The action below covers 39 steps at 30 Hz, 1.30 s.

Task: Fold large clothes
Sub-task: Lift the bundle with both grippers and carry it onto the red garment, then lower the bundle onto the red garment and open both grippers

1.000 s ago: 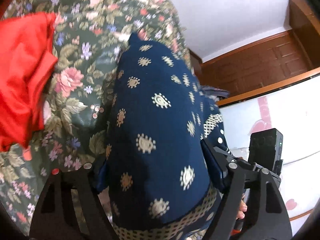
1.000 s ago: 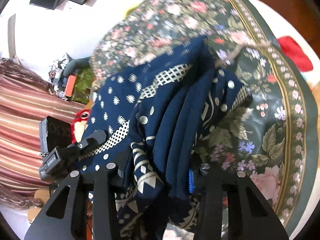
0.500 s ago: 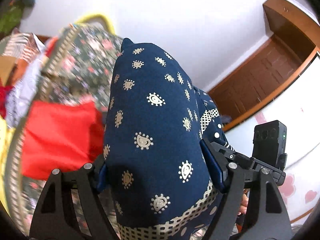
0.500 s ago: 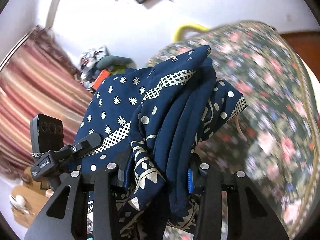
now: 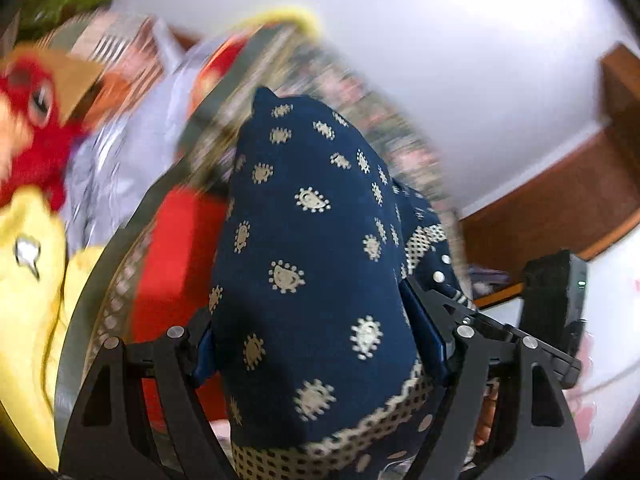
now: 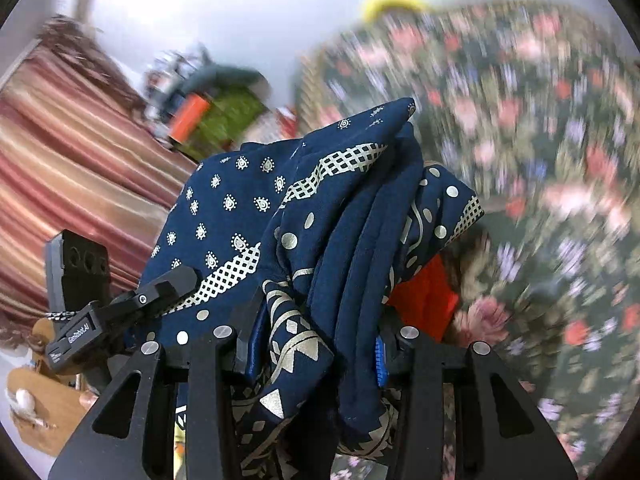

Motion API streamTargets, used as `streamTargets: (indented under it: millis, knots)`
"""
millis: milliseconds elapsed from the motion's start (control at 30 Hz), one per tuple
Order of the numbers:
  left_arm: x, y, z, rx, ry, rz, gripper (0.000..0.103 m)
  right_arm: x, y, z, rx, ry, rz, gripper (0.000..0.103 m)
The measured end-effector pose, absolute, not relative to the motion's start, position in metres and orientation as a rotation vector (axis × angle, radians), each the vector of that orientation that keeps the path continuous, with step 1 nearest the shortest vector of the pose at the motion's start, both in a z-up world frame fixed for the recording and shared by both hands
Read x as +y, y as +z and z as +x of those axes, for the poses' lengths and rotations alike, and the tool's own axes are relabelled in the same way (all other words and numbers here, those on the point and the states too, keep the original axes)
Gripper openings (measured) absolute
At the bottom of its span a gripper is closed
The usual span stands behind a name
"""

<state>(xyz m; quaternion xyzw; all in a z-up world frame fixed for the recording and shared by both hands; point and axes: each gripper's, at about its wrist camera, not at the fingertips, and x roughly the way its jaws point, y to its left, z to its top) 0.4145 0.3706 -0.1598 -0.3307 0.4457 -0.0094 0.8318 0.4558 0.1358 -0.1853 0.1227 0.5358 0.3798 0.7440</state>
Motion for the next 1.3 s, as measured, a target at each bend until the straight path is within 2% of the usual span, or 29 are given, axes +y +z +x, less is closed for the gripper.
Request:
streamTargets:
  millis: [67, 133, 167, 300, 500, 633, 800, 1000, 1300]
  knots:
    - [0.379, -0.203, 0.419, 1.011, 0.015, -0.708, 0.080, 0.149, -0.213, 0.461, 1.234, 0.784, 0.218, 0.039]
    - [0.385, -0.225, 0.414, 0.968, -0.024, -0.753, 0.090, 0.153, -0.232, 0.459, 1.239, 0.764, 0.169, 0.044]
    - [0.386, -0.226, 0.411, 0.947, -0.036, -0.760, 0.091, 0.153, -0.234, 0.458, 1.231, 0.771, 0.159, 0.046]
    - [0.382, -0.222, 0.407, 0.948, -0.035, -0.712, 0.091, 0.142, -0.229, 0.452, 1.222, 0.786, 0.132, 0.048]
    - [0.356, -0.206, 0.388, 0.982, -0.012, -0.611, 0.091, 0.125, -0.222, 0.426, 1.159, 0.715, -0.021, 0.064]
    - [0.334, -0.195, 0.362, 0.966, 0.025, -0.501, 0.091, 0.107, -0.219, 0.401, 1.156, 0.675, -0.070, 0.067]
    - [0.322, -0.186, 0.333, 0.982, 0.036, -0.520, 0.092, 0.085, -0.205, 0.378, 1.125, 0.636, -0.102, 0.067]
    - [0.302, -0.146, 0.297, 0.956, 0.065, -0.419, 0.092, 0.062, -0.161, 0.353, 1.053, 0.651, -0.066, 0.068]
    - [0.256, -0.018, 0.217, 0.660, 0.057, -0.257, 0.092, 0.032, -0.047, 0.284, 0.745, 0.721, 0.018, 0.068]
